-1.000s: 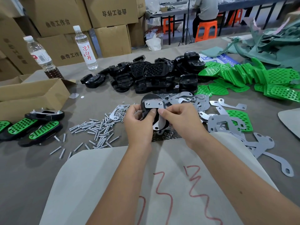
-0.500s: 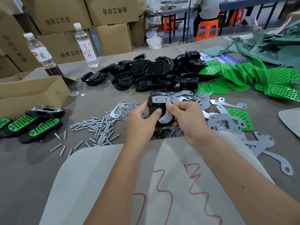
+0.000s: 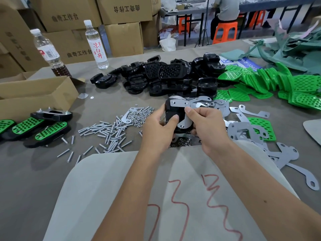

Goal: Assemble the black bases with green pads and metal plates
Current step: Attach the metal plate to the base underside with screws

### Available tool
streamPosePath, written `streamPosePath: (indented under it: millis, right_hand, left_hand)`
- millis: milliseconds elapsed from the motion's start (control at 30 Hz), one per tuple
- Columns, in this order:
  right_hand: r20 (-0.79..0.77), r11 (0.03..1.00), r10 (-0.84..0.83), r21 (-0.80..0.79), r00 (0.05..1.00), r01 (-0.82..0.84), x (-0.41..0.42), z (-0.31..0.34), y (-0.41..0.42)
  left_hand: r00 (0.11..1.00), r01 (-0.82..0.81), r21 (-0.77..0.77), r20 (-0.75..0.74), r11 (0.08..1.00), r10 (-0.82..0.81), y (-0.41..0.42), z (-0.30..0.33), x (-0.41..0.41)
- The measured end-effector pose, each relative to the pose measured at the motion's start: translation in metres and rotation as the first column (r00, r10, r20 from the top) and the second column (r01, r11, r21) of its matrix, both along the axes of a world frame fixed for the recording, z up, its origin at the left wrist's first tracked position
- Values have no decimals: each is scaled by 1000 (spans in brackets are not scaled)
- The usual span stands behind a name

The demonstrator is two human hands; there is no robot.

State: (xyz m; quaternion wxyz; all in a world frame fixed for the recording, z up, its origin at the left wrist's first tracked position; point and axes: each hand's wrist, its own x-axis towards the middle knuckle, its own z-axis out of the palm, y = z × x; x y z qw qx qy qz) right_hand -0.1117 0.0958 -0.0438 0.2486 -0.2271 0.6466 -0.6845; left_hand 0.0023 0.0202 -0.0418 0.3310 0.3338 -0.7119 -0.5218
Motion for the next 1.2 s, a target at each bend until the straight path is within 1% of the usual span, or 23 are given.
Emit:
streamPosePath:
  millis: [100, 233, 333, 467, 567, 600, 733, 867, 933, 1000, 1133, 1200]
  right_hand:
    - [28, 1000, -16, -19, 999, 16, 0, -1, -1]
    - [26, 999, -30, -17, 999, 30, 1, -2, -2]
    - [17, 999, -29, -23, 999, 29, 0, -4, -2]
    - [2, 999, -15, -46, 1000, 15, 0, -4, -1]
    - [-5, 998, 11, -55, 1000, -11, 1, -1, -1]
    - [-21, 998, 13, -61, 1000, -14, 1, -1, 0]
    - [-166, 998, 8, -64, 986, -19, 1, -1, -1]
    - [-306, 997, 45, -42, 951, -60, 2, -1, 1]
    - [-346, 997, 62, -30, 936, -77, 5, -1, 2]
    - [-329, 996, 60, -39, 942, -77, 6, -1, 2]
    - [-164, 996, 32, -75, 986, -45, 0, 1, 2]
    - [-145, 989, 110, -80, 983, -123, -3, 3, 2]
  left_hand:
    - [1000, 11, 29, -23, 1000, -10, 1, 1, 0]
    - [996, 62, 59, -72, 996, -58, 4, 7, 0]
    - [993, 69, 86, -103, 994, -60, 6, 9, 0]
    - [977, 122, 152, -190, 981, -92, 7, 11, 3]
    - [977, 105, 212, -203, 971, -62, 7, 14, 4]
    - [980, 80, 216, -197, 973, -36, 6, 14, 3]
    - [985, -14, 127, -169, 992, 36, 4, 14, 2]
    - [966, -102, 218, -210, 971, 149, 1, 11, 0]
    - [952, -116, 283, -241, 952, 188, 1, 9, -1]
    - [942, -91, 349, -274, 933, 194, 1, 9, -1]
    - [932, -64, 425, -299, 903, 207, 1, 10, -1]
    - [934, -26, 442, -310, 897, 179, 2, 11, -1]
